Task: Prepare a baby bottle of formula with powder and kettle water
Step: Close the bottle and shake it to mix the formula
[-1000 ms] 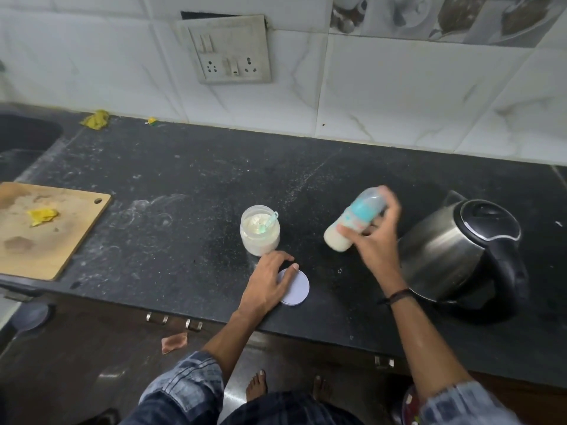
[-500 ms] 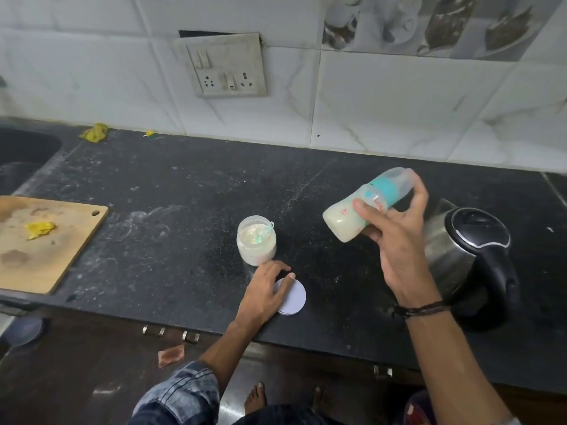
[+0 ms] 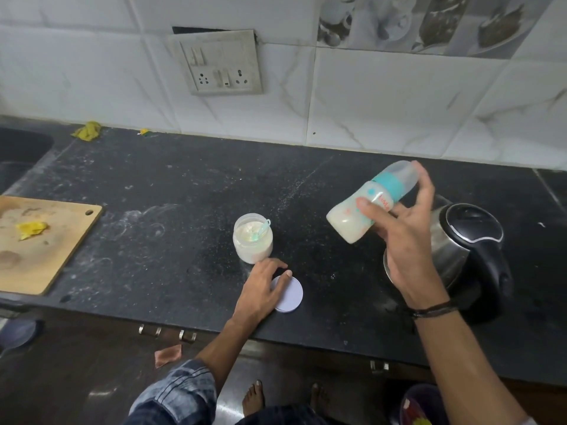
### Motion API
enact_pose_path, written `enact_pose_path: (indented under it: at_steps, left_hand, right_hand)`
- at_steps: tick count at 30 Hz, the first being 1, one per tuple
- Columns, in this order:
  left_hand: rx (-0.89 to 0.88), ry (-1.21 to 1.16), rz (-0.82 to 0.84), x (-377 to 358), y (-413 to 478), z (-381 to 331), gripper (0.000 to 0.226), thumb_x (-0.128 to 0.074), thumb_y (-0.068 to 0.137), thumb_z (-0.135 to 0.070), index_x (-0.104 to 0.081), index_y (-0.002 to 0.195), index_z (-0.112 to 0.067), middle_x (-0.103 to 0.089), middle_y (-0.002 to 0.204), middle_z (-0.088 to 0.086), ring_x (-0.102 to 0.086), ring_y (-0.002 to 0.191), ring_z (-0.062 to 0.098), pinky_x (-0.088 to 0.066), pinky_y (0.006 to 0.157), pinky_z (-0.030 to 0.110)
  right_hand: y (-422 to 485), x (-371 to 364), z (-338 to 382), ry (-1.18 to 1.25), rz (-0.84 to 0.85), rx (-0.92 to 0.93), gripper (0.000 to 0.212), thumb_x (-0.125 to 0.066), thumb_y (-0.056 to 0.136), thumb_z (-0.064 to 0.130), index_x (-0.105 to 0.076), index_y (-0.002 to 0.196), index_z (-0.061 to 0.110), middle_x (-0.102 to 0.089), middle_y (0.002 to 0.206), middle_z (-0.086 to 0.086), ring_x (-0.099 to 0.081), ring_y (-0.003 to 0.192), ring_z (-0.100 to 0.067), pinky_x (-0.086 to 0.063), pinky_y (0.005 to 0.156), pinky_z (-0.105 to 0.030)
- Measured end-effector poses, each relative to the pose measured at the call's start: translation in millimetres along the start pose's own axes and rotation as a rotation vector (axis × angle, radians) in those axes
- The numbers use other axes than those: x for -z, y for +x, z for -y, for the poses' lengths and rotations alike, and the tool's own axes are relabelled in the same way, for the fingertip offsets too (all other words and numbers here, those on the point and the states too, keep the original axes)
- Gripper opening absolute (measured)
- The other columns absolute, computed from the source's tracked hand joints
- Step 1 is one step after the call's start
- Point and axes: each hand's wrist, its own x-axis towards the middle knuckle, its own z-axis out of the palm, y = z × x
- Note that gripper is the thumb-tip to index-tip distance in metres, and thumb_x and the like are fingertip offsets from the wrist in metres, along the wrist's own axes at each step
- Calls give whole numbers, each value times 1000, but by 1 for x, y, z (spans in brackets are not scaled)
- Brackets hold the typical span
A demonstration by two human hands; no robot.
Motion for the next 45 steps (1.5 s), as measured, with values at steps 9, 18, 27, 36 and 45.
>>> enact_pose_path:
  at_steps: [9, 18, 27, 36, 45]
  left_hand:
    - [1, 8, 3, 0, 1, 1, 29, -49, 103, -52, -63, 113, -30, -60, 116, -16, -52, 113, 3, -44, 99, 28]
    - [14, 10, 7, -1, 1, 0, 33, -46, 101, -56, -63, 113, -30, -59, 117, -17, -51, 112, 1, -40, 98, 23]
    - [9, 10, 2, -1, 1, -1, 34, -46, 102, -57, -63, 114, -30, -60, 118, -15, -51, 112, 2, -41, 98, 23]
    - [-2, 6, -4, -1, 2, 0, 26, -48, 103, -52, -63, 111, -32, -59, 114, -19, -51, 112, 1, -42, 97, 25]
    - [-13, 4, 1, -2, 1, 2, 28, -48, 103, -54, -63, 111, -31, -59, 114, -19, -51, 112, 0, -41, 97, 22]
  right_hand:
    - [-2, -1, -4, 79, -102, -55, 93, -86, 81, 1, -34, 150, 33, -64, 133, -12, -72, 116, -24, -63, 80, -40]
    - [-7, 2, 0, 155, -184, 16, 90, -87, 80, 6, -34, 148, 32, -66, 132, -4, -69, 121, -25, -63, 83, -45]
    - [-8, -4, -1, 240, -247, 31, 90, -88, 79, 17, -32, 148, 31, -68, 132, 0, -70, 122, -24, -63, 84, -44]
    - [0, -9, 7, 183, -228, 26, 78, -84, 84, 10, -36, 141, 31, -62, 134, -4, -67, 126, -31, -63, 81, -42]
    - [-2, 2, 5, 89, -142, 7, 88, -86, 82, 8, -33, 148, 34, -71, 126, -2, -73, 115, -22, -63, 84, -43]
